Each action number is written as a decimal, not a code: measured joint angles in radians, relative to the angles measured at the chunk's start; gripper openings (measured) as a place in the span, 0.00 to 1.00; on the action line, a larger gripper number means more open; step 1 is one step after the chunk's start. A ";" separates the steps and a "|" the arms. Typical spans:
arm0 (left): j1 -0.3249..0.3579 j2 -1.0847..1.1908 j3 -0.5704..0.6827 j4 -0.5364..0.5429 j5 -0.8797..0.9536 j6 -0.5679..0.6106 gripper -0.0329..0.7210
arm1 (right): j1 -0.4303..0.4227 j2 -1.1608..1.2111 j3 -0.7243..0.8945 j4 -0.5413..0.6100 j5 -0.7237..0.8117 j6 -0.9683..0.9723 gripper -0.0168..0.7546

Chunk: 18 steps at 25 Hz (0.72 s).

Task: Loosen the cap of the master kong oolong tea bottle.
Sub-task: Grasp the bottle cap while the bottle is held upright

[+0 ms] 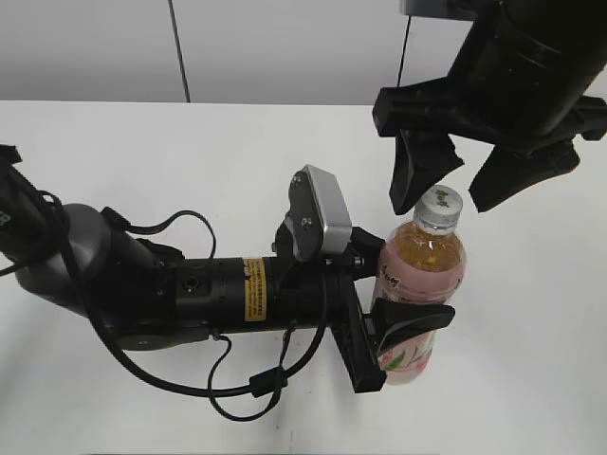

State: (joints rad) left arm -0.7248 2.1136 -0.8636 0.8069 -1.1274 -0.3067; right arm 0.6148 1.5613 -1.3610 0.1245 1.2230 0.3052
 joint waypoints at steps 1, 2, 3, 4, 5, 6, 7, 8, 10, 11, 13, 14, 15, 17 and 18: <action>0.000 0.000 0.000 0.000 0.000 0.000 0.57 | 0.000 0.001 0.000 0.002 0.000 0.000 0.73; 0.000 0.000 0.000 0.000 0.000 0.000 0.57 | 0.000 0.001 0.000 0.002 0.000 0.000 0.72; 0.000 0.000 0.000 0.000 0.000 0.000 0.57 | 0.000 0.001 0.000 0.002 0.000 0.000 0.70; 0.000 0.000 0.000 0.000 0.000 0.000 0.57 | 0.000 0.001 0.000 0.002 0.000 0.000 0.67; 0.000 0.000 0.000 0.000 0.000 0.000 0.57 | 0.000 0.001 0.000 0.003 0.000 0.000 0.64; 0.000 0.000 0.000 0.000 0.000 0.000 0.57 | 0.000 0.001 0.000 0.004 0.000 0.000 0.59; 0.000 0.000 0.000 0.000 0.000 0.000 0.57 | 0.000 0.001 0.000 0.004 0.000 0.000 0.54; 0.000 0.000 0.000 0.000 0.000 0.000 0.57 | 0.000 0.001 0.000 0.004 0.000 -0.002 0.48; 0.000 0.000 0.000 0.000 0.000 0.000 0.57 | 0.000 0.001 0.000 0.006 0.000 -0.014 0.38; 0.000 0.000 0.000 0.000 0.000 0.000 0.57 | 0.000 0.001 0.000 0.006 0.000 -0.023 0.38; 0.000 0.000 0.000 0.000 0.000 0.000 0.57 | 0.000 0.001 0.000 0.007 0.000 -0.062 0.38; 0.000 0.000 0.000 0.000 0.000 0.000 0.57 | 0.000 0.001 0.000 0.007 0.000 -0.091 0.38; 0.000 0.000 0.000 0.000 0.000 0.000 0.57 | 0.000 0.001 0.000 0.007 0.000 -0.139 0.38; 0.000 0.000 0.000 0.000 0.000 0.000 0.57 | 0.000 0.001 0.000 0.009 0.000 -0.293 0.38; 0.000 0.000 0.000 0.000 0.000 0.000 0.57 | 0.000 0.001 0.000 0.011 0.000 -0.374 0.38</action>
State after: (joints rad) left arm -0.7248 2.1136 -0.8636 0.8069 -1.1274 -0.3067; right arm 0.6148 1.5626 -1.3610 0.1359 1.2230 -0.0690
